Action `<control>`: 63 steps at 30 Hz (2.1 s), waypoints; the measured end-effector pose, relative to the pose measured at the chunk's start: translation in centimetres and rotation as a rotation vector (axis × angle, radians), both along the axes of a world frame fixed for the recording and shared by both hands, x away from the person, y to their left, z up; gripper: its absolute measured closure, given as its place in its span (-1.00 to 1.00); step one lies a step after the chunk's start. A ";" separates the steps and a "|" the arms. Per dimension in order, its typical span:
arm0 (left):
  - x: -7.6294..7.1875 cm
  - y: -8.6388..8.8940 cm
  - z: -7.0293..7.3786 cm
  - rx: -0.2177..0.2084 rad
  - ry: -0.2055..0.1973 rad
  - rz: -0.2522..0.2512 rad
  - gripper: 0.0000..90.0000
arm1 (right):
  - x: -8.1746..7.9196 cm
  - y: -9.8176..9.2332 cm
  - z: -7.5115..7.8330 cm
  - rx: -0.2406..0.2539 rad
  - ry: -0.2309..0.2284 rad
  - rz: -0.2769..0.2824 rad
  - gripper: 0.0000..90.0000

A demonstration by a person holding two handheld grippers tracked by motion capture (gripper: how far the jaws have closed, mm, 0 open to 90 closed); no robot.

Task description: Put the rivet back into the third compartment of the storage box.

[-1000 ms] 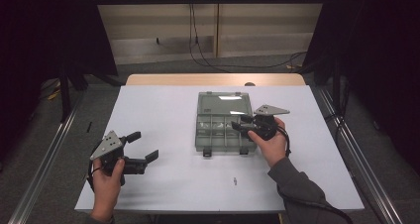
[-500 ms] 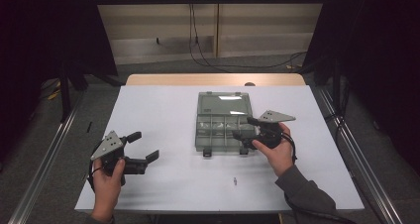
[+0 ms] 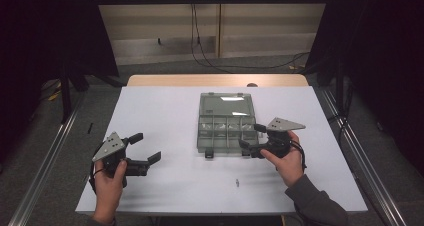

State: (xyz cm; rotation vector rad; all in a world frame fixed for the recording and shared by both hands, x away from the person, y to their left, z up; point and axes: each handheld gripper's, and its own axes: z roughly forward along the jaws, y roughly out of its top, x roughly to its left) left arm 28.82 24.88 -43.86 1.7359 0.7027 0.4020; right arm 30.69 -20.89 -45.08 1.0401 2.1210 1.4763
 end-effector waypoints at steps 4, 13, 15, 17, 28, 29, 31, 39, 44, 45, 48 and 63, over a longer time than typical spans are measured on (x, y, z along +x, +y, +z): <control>0.0 0.0 0.0 -0.001 0.000 0.000 -0.92 | -0.6 -0.2 -0.2 0.002 0.003 0.008 -0.71; 0.0 -0.1 0.0 -0.001 0.001 -0.001 -0.92 | -2.1 -0.6 -0.6 -0.003 0.004 0.032 -0.72; 0.0 -0.1 0.0 0.001 0.000 -0.002 -0.92 | -2.4 -0.6 -0.7 -0.007 0.004 0.039 -0.72; 0.0 -0.1 0.0 0.000 0.001 -0.001 -0.92 | -2.7 -0.8 -0.8 -0.001 0.011 0.048 -0.72; -0.1 -0.2 0.0 0.003 0.001 -0.001 -0.92 | -4.2 -0.4 -1.3 -0.018 0.023 0.087 -0.71; -0.1 -0.2 0.0 0.004 0.001 -0.001 -0.92 | -4.3 -0.3 -1.4 -0.020 0.021 0.086 -0.71; -0.1 -0.2 0.0 0.003 0.000 -0.001 -0.92 | -4.6 -0.1 -1.6 -0.023 0.033 0.098 -0.71; -0.1 -0.1 0.1 0.004 -0.004 0.002 -0.92 | -5.1 0.4 -2.3 -0.041 0.049 0.128 -0.72; -0.1 -0.1 0.2 0.006 -0.007 0.001 -0.92 | -5.3 0.6 -2.5 -0.046 0.063 0.140 -0.71; -0.1 -0.1 0.2 0.004 -0.009 -0.004 -0.92 | -5.3 0.6 -2.6 -0.050 0.065 0.143 -0.71; -0.2 -0.1 0.1 0.005 -0.006 0.002 -0.92 | -5.5 0.6 -2.8 -0.058 0.071 0.154 -0.69; -0.1 -0.1 0.2 0.013 -0.009 -0.009 -0.92 | -6.3 1.2 -3.2 -0.106 0.097 0.228 -0.47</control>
